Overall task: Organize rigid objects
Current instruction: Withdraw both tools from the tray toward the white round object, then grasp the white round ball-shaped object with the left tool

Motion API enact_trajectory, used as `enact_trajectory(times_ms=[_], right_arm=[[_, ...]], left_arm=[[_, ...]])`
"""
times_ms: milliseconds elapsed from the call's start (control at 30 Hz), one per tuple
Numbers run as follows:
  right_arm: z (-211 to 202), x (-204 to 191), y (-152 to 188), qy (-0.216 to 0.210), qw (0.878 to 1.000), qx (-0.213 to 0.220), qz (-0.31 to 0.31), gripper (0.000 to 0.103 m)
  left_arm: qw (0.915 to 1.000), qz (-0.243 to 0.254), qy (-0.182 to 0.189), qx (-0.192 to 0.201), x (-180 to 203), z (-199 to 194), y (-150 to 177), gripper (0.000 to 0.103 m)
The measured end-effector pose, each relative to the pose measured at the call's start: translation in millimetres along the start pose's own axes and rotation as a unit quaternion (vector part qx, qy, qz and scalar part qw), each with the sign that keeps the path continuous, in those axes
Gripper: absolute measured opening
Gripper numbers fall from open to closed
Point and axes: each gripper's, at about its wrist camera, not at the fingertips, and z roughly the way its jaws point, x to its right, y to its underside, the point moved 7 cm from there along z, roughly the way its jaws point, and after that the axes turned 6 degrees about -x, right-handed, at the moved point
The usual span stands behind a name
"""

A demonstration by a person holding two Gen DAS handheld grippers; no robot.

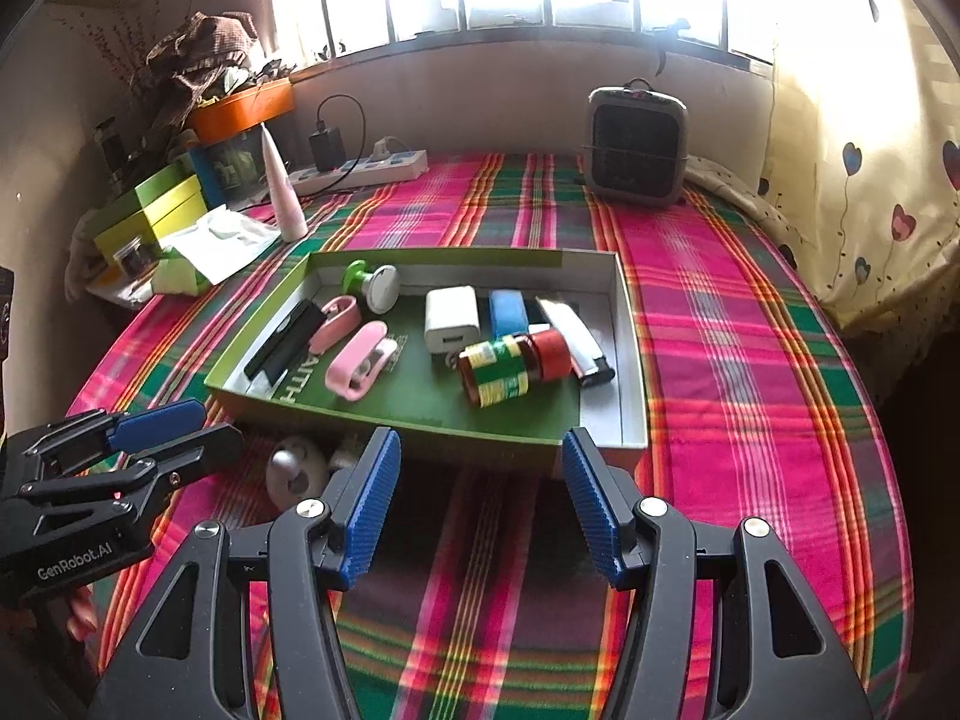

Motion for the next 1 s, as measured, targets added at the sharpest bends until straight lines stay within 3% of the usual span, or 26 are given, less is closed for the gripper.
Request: enact_trajectory(times_ms=[333, 1000], right_arm=[[-7.7, -1.1, 17.0, -0.011, 1.0, -0.002, 0.012, 0.057], [-6.5, 14.4, 37.4, -0.001, 0.999, -0.022, 0.031, 0.057]], left_arm=[[0.9995, 0.008, 0.026, -0.013, 9.2, 6.2, 11.2, 0.046], [0.9986, 0.016, 0.042, -0.027, 20.4, 22.0, 11.2, 0.047]])
